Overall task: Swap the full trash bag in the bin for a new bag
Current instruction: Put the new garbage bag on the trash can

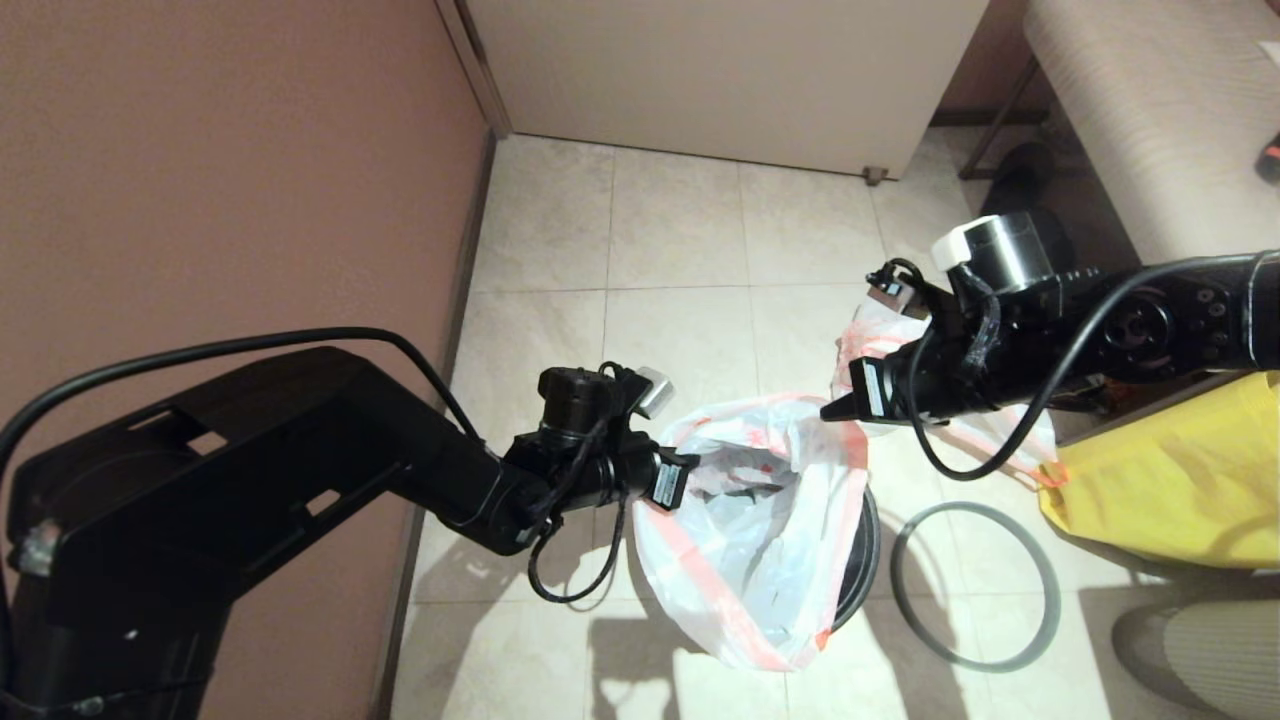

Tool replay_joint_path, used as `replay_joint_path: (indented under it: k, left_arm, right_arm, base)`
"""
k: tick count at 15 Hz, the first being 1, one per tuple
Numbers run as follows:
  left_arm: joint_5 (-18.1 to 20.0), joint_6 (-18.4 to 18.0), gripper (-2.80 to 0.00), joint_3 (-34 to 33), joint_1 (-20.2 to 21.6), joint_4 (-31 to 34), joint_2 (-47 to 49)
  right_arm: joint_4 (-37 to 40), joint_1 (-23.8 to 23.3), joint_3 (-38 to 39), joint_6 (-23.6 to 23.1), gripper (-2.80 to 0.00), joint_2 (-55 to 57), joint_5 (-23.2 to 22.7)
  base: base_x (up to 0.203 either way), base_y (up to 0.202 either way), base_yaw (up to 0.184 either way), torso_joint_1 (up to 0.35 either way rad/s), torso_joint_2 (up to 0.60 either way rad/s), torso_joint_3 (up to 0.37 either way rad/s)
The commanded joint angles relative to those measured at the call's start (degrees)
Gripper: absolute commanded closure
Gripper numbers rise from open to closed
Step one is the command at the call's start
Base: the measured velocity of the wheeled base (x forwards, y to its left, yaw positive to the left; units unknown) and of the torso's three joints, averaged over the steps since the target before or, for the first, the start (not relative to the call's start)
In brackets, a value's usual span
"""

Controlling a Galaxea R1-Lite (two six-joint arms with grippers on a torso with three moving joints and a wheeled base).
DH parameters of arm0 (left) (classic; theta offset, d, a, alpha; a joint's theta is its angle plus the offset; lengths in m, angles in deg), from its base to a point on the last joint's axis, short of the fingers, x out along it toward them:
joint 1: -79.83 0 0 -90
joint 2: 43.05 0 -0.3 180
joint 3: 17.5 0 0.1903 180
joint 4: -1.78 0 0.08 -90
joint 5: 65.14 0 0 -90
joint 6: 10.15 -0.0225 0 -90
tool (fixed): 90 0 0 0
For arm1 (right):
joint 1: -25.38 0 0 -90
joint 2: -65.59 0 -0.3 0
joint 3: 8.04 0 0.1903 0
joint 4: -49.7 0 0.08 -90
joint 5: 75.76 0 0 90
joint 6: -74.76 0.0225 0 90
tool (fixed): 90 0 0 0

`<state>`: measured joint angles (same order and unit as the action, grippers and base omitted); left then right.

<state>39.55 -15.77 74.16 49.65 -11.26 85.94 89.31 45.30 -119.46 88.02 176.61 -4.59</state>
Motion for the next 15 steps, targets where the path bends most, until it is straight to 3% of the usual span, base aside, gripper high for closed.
replay_joint_path:
  k: [1,5,10,15]
  left_arm:
    - [0.19,0.04,0.00,0.25,-0.10,-0.24,0.30]
    - [0.43,1.45,0.00,1.54,-0.10,-0.15,1.30]
    - [0.25,1.40,0.00,2.41,0.03,-0.19,2.37]
    - [-0.01,1.40,0.00,3.08,0.20,-0.24,3.37]
  right_arm:
    - [1.48,-0.12,-4.41,-0.26,0.00,4.16,0.07]
    - [7.72,-2.65,-13.81,-2.56,0.00,12.06,1.52]
    - [9.99,-5.54,-13.90,-5.18,0.00,12.64,1.51]
    - [10.08,-5.37,-13.95,-4.99,0.00,12.07,1.08]
  base:
    - [0.000,0.000,0.000,0.000,0.00,0.000]
    - [0.000,0.000,0.000,0.000,0.00,0.000]
    - [0.000,0.000,0.000,0.000,0.00,0.000]
    - [0.000,0.000,0.000,0.000,0.00,0.000]
